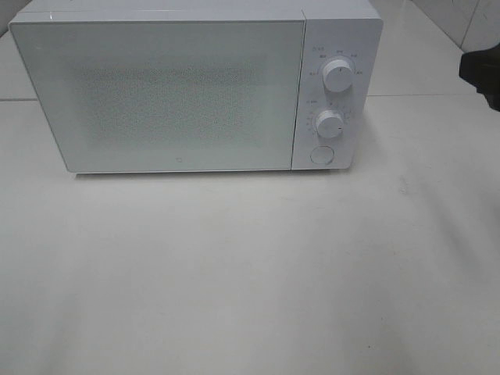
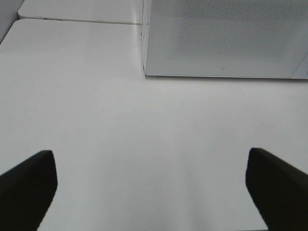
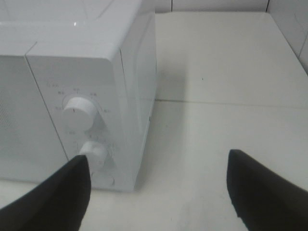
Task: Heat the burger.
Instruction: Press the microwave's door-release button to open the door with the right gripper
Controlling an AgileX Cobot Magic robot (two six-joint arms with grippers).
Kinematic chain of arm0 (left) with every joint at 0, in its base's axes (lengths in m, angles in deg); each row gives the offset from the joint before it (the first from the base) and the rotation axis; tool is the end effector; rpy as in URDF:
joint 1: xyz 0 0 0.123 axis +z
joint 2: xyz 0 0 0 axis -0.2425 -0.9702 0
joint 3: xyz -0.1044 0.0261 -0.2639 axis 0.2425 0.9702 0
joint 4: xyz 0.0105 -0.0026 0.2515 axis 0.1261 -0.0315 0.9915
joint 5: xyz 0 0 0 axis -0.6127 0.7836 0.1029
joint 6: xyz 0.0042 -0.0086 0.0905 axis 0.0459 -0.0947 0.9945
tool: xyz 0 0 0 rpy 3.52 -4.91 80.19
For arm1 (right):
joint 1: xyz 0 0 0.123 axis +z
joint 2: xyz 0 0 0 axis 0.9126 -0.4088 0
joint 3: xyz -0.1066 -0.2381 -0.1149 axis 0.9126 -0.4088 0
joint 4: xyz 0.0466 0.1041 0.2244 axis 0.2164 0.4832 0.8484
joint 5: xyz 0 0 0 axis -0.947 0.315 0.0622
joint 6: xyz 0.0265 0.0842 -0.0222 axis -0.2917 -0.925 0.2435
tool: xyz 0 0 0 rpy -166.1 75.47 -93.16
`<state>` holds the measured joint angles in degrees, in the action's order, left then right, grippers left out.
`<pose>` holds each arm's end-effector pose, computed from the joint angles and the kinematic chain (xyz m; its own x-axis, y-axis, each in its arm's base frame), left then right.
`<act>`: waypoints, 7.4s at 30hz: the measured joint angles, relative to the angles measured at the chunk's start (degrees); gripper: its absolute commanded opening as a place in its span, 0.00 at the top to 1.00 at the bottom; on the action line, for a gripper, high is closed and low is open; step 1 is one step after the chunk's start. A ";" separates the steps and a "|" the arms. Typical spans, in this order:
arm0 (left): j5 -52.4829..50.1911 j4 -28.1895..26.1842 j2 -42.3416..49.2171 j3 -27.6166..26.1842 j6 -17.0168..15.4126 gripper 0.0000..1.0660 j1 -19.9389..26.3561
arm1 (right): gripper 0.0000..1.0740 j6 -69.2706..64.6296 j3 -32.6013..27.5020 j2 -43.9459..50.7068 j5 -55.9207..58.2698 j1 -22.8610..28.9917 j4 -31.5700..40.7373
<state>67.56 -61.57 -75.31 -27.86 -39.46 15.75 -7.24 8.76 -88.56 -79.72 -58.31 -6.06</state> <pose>-0.0088 -0.0132 0.2823 -0.4454 -0.0393 -0.8945 0.0860 0.9925 -0.0864 0.2060 0.0272 0.2857 -0.2478 -0.0209 -0.9686 -0.1272 0.9918 0.0111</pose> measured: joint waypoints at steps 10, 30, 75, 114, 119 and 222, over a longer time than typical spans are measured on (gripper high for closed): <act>0.00 0.00 0.00 0.00 0.00 0.06 0.00 | 0.30 0.00 -4.30 -11.06 -25.32 0.00 0.00; 0.00 0.00 0.00 0.00 0.00 0.06 0.00 | 0.30 3.15 -13.64 -32.20 -55.06 1.20 9.97; 0.00 0.00 0.00 0.00 0.00 0.06 0.00 | 0.54 -29.34 -13.12 -45.49 -62.05 33.17 41.42; 0.00 0.00 0.00 0.00 0.00 0.06 0.00 | 1.00 -76.38 -5.04 -47.33 -56.78 31.17 44.69; 0.00 0.00 0.00 0.00 0.00 0.06 0.00 | 1.00 -76.43 -1.20 -51.68 -55.81 30.14 44.29; 0.00 0.00 0.00 0.00 0.00 0.06 0.00 | 1.00 -63.94 28.93 -71.68 -47.67 26.81 59.53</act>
<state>67.56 -61.57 -75.31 -27.86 -39.46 15.75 -71.18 37.70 -160.24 -127.39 -31.50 53.47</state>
